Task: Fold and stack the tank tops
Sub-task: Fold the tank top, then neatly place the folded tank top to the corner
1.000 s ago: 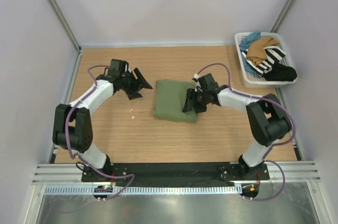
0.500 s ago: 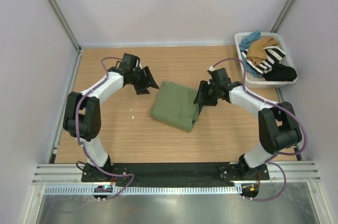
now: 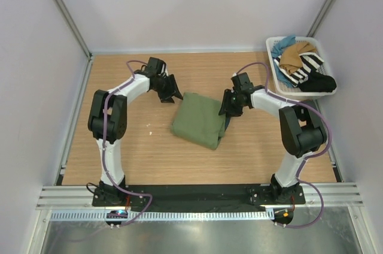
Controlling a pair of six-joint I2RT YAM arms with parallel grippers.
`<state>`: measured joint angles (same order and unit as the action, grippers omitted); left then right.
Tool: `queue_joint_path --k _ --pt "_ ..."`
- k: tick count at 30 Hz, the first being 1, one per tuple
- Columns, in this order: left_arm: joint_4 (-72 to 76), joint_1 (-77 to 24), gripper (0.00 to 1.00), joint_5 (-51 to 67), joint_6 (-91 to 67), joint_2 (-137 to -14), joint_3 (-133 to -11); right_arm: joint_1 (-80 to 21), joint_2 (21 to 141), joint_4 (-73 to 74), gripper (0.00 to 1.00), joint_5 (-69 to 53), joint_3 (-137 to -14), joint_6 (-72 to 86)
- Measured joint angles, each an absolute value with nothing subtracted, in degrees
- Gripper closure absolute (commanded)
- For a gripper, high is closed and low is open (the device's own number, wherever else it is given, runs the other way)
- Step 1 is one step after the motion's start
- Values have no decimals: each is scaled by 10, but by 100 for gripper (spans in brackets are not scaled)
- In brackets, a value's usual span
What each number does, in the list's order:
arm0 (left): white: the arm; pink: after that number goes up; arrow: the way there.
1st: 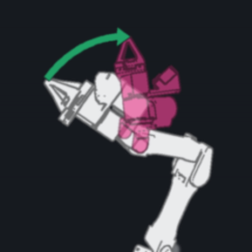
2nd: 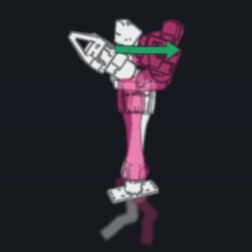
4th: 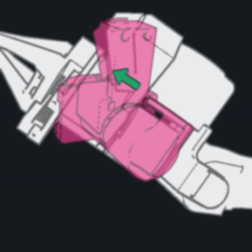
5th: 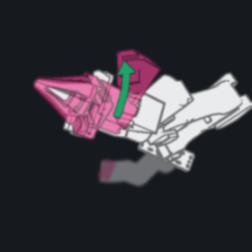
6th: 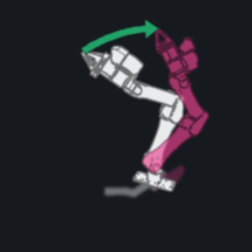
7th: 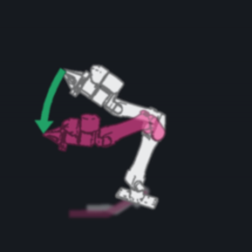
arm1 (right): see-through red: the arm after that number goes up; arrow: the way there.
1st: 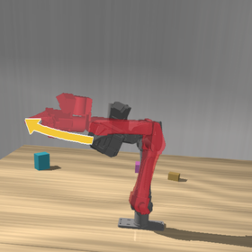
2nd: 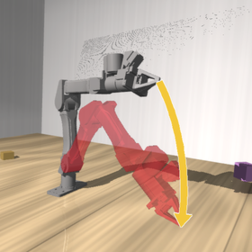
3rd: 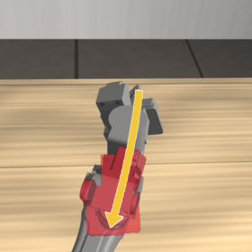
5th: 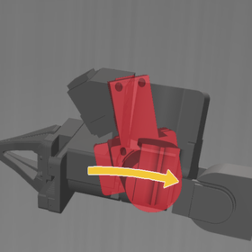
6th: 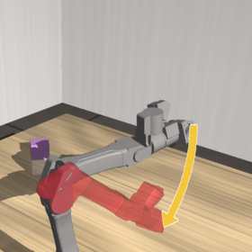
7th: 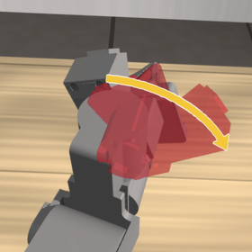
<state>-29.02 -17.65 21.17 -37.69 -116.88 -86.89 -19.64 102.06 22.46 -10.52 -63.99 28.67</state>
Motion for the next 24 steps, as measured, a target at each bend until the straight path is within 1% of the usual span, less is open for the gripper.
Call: queue_joint_path --k 2,3,5,6,8,9,11,14,16,18,24 --pt "-290 -180 52 215 -373 -1177 -872 -196 1024 227 55 -101 -643 287" --pt "-290 -183 54 216 -372 -1181 -875 -196 1024 228 65 -99 -645 286" --pt "-290 -190 59 219 -370 -1188 -885 -196 1026 231 77 -98 -652 284" --pt "-290 -194 62 220 -370 -1191 -891 -196 1027 231 88 -98 -656 284" --pt "-289 -202 65 222 -370 -1194 -899 -197 1028 232 91 -98 -661 283" --pt "-288 -205 67 223 -369 -1194 -901 -197 1028 232 95 -98 -663 284" --pt "-284 -211 67 228 -369 -1194 -903 -198 1028 233 99 -99 -664 282" --pt "-271 -214 76 236 -370 -1196 -903 -198 1028 237 99 -100 -665 280" --pt "-262 -213 90 241 -372 -1203 -908 -199 1028 240 99 -100 -666 280" --pt "-254 -213 100 243 -373 -1215 -915 -199 1028 241 99 -101 -667 279" --pt "-246 -213 100 248 -370 -1228 -917 -201 1004 245 99 -103 -665 279"
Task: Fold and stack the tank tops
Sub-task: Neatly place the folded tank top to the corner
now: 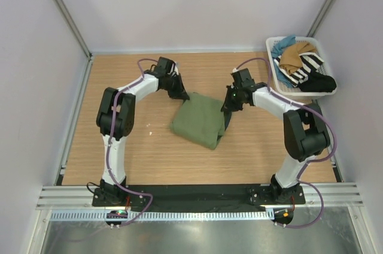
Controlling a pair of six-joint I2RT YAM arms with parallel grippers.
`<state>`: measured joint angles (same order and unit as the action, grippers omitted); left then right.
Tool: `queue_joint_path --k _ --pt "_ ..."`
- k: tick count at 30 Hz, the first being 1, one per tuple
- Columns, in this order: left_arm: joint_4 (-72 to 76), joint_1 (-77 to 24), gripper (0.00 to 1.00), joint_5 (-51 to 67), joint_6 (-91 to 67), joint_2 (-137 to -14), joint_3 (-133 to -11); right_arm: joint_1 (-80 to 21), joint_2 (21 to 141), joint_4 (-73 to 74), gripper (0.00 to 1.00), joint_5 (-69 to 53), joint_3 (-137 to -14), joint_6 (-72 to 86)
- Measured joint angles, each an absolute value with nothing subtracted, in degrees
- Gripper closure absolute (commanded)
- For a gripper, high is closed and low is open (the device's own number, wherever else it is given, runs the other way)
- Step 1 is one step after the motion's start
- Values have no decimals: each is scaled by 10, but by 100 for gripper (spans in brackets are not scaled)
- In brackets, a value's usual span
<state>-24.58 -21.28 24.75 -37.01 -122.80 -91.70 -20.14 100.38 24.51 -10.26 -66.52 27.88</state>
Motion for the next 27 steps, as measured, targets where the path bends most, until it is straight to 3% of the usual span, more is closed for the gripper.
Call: queue_joint_path --k 11,20,21,22,25,26,27 --pt "-225 -238 100 249 -366 -1165 -890 -205 865 243 99 -84 -594 279" --pt "-228 -247 97 251 -354 -1194 -911 -205 881 216 98 -59 -513 302" --pt "-230 -247 96 251 -353 -1204 -916 -205 884 211 94 -53 -505 305" --pt "-231 -248 94 251 -352 -1215 -920 -205 886 206 84 -48 -498 309" --pt "-243 -248 80 244 -344 -1236 -924 -205 886 193 76 -36 -483 317" --pt "-250 -248 69 238 -340 -1237 -924 -205 888 190 71 -32 -481 319" --pt "-254 -248 63 233 -338 -1237 -924 -205 890 187 60 -29 -480 319"
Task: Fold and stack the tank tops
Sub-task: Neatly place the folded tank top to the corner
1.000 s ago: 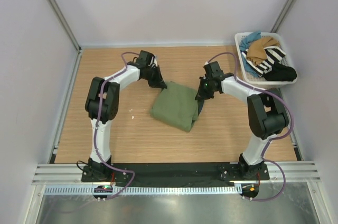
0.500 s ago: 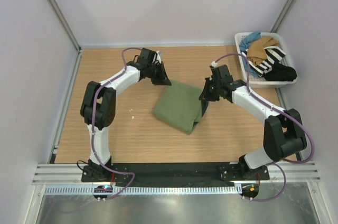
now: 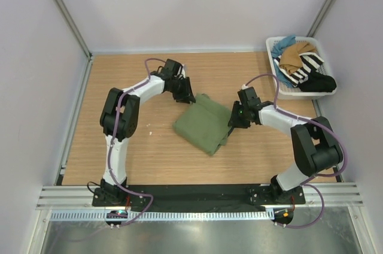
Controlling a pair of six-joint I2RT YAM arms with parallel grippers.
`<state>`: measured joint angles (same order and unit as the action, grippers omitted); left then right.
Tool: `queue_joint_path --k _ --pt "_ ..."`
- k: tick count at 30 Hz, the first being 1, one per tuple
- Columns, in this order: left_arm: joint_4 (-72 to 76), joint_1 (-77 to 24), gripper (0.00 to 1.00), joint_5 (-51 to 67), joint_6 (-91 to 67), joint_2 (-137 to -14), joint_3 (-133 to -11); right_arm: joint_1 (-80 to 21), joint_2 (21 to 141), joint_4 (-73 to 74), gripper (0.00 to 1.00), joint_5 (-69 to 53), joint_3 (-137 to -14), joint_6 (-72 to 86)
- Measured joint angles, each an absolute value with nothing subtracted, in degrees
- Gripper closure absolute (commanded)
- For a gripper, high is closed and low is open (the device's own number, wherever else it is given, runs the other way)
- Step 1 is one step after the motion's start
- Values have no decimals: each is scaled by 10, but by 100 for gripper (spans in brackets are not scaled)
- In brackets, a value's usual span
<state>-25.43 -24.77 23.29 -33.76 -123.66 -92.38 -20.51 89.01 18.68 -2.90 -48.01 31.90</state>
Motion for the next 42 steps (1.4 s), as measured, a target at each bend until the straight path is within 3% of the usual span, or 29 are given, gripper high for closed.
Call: queue_joint_path --k 1,4,9,13,14,15,16,18,20,22,27,29,33,42 --pt "-256 -248 54 228 -336 -1234 -924 -205 893 184 55 -27 -480 321" --pt "-261 -248 47 207 -328 -1216 -919 -201 904 177 50 -27 -480 317" --pt "-270 -248 45 174 -324 -1128 -859 -189 930 163 67 -50 -495 312" --pt "-271 -248 47 151 -336 -1034 -792 -185 1000 166 69 -71 -573 295" --pt "-265 -248 48 148 -342 -1011 -775 -185 1019 167 65 -74 -595 291" --pt "-263 -248 48 144 -350 -990 -759 -185 1043 168 50 -79 -625 288" --pt "-260 -248 49 141 -358 -970 -743 -185 1063 169 45 -84 -653 287" --pt "-253 -250 49 134 -370 -941 -715 -185 1074 158 36 -93 -682 283" --pt "-251 -255 50 130 -378 -919 -694 -185 1057 157 34 -97 -682 282" --pt "-251 -263 52 128 -389 -905 -684 -186 1025 166 40 -96 -676 281" --pt "-244 -296 62 135 -411 -883 -666 -191 895 178 78 -140 -629 276" --pt "-233 -310 69 143 -422 -879 -648 -197 854 163 84 -189 -600 280" --pt "-219 -327 77 169 -441 -882 -603 -221 844 143 88 -252 -545 287" --pt "-145 -327 82 207 -456 -930 -491 -208 919 102 99 -310 -441 290"
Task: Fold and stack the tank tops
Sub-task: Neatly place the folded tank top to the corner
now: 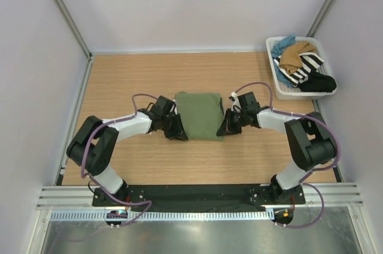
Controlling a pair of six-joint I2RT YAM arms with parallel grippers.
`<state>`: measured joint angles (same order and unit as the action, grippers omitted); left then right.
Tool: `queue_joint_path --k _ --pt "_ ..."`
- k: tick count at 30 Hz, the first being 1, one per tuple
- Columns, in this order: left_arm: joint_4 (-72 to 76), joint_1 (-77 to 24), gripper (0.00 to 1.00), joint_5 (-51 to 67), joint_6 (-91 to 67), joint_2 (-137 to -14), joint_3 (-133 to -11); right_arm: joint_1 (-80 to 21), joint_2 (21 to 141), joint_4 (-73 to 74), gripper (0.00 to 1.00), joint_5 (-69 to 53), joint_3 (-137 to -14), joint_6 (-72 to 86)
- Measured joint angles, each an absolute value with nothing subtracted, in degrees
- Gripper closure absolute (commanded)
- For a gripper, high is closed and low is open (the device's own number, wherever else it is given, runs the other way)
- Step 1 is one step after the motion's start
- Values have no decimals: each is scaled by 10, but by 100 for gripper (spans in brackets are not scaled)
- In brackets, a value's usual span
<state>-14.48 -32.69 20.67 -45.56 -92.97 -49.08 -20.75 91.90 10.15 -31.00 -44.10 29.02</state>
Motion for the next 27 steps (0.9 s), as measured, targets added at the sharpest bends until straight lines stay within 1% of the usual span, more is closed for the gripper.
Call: queue_joint_path --k 2,4,6,7,8,9,10,13,16,19,21,22,24,27 --pt "-126 -321 83 209 -458 -946 -470 -182 947 94 99 -307 -430 289" --pt "-112 -310 81 220 -463 -952 -456 -161 959 87 99 -329 -425 297" --pt "-101 -305 73 218 -462 -945 -450 -156 957 85 98 -324 -425 296" --pt "-98 -305 69 213 -461 -937 -445 -156 955 85 86 -321 -425 295" --pt "-101 -305 57 204 -459 -925 -439 -156 953 86 82 -317 -425 295" --pt "-105 -307 53 192 -455 -911 -434 -157 948 87 75 -313 -425 293" --pt "-114 -309 47 182 -454 -894 -430 -157 940 90 71 -307 -425 291" --pt "-139 -313 38 149 -448 -833 -429 -156 902 110 61 -275 -424 282" --pt "-163 -315 37 112 -446 -785 -445 -156 857 135 55 -247 -426 272" --pt "-180 -315 38 84 -445 -797 -486 -156 818 169 52 -214 -435 263" --pt "-186 -315 41 72 -445 -831 -521 -156 799 194 52 -186 -449 257" --pt "-185 -315 48 66 -445 -853 -539 -156 790 205 52 -172 -457 256" --pt "-191 -315 54 51 -446 -902 -575 -156 774 227 52 -143 -475 256" --pt "-211 -314 56 19 -445 -986 -636 -152 747 247 51 -114 -497 256"
